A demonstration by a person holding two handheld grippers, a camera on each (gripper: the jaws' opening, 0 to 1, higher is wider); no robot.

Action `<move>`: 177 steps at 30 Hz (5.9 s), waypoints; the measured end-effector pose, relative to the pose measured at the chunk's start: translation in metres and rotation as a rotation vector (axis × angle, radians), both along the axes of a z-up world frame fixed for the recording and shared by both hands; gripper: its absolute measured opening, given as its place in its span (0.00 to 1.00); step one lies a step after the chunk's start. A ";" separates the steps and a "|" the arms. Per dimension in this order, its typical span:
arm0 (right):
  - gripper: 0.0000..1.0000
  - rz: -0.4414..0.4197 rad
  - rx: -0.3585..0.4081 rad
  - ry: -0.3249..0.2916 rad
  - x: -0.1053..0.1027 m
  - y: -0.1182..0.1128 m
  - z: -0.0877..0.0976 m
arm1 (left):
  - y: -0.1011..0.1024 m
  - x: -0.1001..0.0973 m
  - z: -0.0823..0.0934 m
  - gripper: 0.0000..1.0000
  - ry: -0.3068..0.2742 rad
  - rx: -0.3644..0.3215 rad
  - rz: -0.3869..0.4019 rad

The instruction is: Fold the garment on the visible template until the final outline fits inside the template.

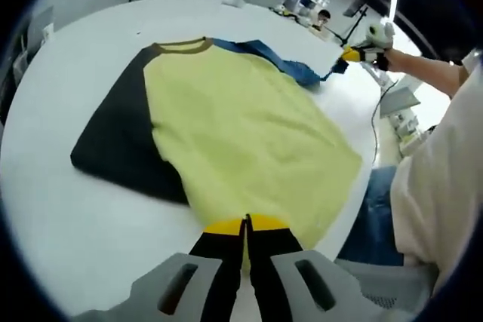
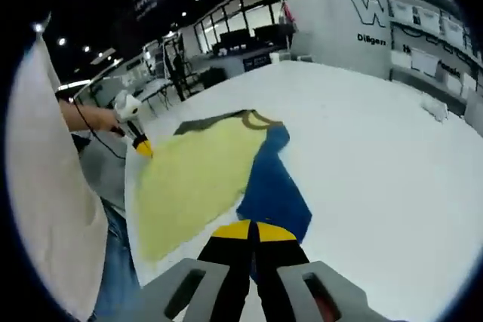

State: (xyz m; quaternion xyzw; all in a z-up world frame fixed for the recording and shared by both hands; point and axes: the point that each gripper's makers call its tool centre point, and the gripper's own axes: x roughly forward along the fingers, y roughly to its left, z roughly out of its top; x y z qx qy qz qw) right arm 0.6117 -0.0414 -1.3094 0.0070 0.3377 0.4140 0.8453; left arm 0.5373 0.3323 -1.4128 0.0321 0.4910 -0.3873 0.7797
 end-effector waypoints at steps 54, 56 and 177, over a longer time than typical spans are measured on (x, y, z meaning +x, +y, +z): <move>0.00 -0.809 -0.129 0.236 0.066 -0.166 -0.050 | -0.009 0.007 0.004 0.02 -0.002 0.016 -0.012; 0.00 -0.799 -0.201 0.324 0.053 -0.164 -0.046 | -0.009 0.007 0.004 0.02 -0.001 0.018 -0.012; 0.07 -0.157 -0.305 -0.104 -0.013 0.052 -0.082 | 0.043 0.077 -0.031 0.13 -0.061 0.128 0.328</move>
